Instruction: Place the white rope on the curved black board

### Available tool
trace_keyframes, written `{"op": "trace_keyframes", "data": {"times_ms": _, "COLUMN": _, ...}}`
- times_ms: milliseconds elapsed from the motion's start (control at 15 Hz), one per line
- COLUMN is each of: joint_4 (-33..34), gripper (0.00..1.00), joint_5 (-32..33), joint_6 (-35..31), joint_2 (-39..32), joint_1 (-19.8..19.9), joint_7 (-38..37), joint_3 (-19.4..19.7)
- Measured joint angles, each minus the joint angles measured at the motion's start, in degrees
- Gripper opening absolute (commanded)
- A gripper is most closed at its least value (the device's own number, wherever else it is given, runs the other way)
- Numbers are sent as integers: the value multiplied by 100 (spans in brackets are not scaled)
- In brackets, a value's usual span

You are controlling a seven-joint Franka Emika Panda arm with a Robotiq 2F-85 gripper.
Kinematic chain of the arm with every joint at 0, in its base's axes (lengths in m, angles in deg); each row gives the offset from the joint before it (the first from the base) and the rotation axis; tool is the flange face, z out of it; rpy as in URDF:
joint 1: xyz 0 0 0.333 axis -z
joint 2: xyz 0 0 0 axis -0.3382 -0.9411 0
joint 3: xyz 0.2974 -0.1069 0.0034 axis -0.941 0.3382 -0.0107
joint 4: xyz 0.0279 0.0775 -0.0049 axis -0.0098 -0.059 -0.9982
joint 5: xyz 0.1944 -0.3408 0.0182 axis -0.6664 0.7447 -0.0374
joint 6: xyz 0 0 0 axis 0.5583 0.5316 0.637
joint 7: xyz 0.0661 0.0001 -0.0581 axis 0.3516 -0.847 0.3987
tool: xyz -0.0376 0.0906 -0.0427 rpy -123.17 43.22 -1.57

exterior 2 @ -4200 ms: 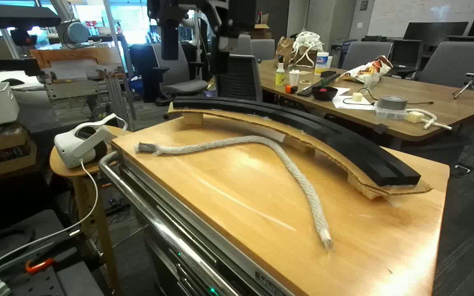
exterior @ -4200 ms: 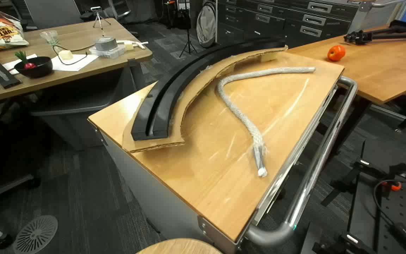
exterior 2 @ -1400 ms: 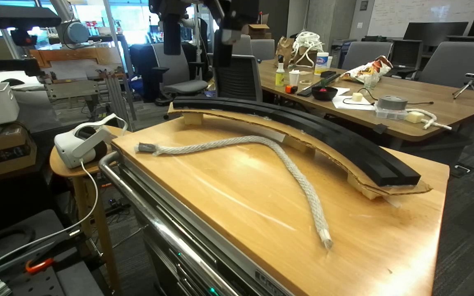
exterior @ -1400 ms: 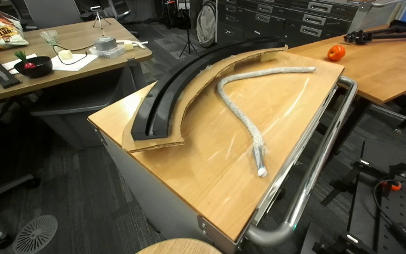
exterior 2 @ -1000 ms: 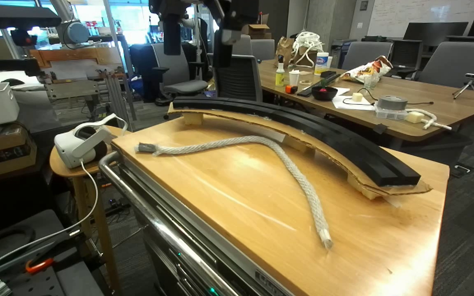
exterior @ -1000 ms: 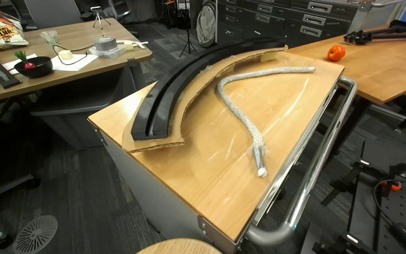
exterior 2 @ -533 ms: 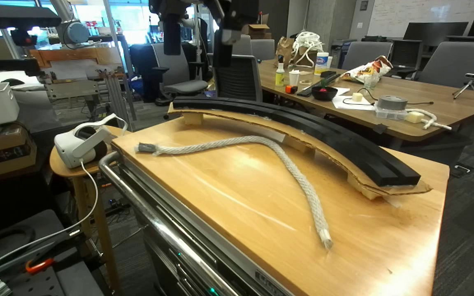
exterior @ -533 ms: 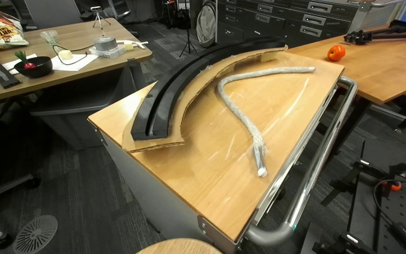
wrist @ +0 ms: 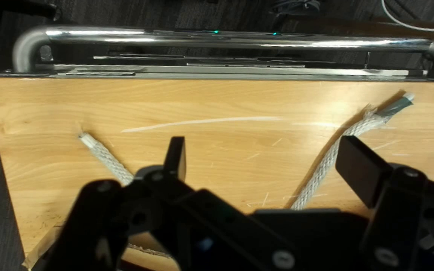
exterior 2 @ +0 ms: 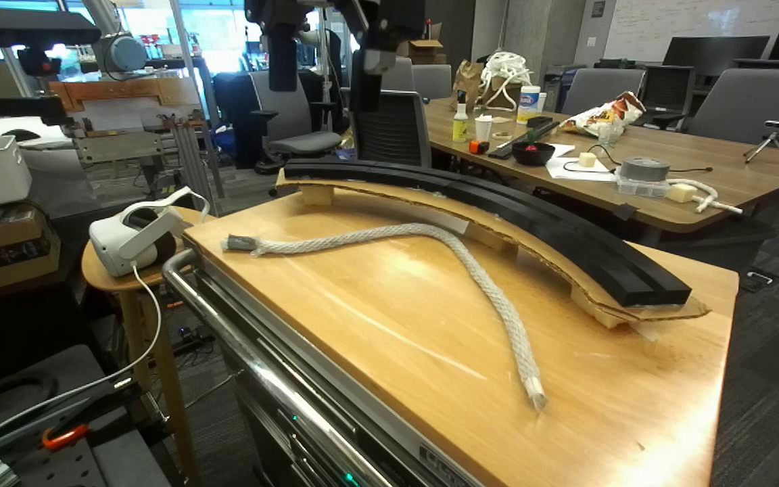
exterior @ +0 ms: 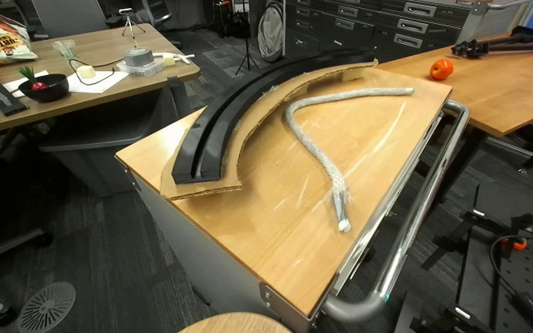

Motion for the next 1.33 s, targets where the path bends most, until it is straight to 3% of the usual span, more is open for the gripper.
{"op": "trace_keyframes", "data": {"times_ms": 267, "joint_4": 252, "gripper": 100, "joint_5": 494, "joint_6": 374, "joint_2": -7, "joint_1": -103, "joint_7": 462, "joint_3": -274}}
{"op": "trace_keyframes", "data": {"times_ms": 533, "joint_4": 1066, "gripper": 100, "joint_5": 500, "joint_6": 1101, "joint_2": 55, "joint_1": -655, "joint_7": 581, "joint_3": -1022}}
{"op": "trace_keyframes", "data": {"times_ms": 800, "joint_4": 1840, "gripper": 100, "joint_5": 193, "joint_6": 1305, "joint_2": -158, "joint_1": -1334, "joint_7": 670, "joint_3": -1576}}
{"op": "trace_keyframes", "data": {"times_ms": 1133, "joint_4": 2064, "gripper": 100, "joint_5": 183, "joint_6": 1375, "joint_2": -392, "joint_1": -1418, "joint_7": 739, "joint_3": -1605}}
{"op": "trace_keyframes", "data": {"times_ms": 1333, "joint_4": 2051, "gripper": 100, "joint_5": 517, "joint_6": 1388, "joint_2": -367, "joint_1": -1464, "joint_7": 1494, "joint_3": -1625}}
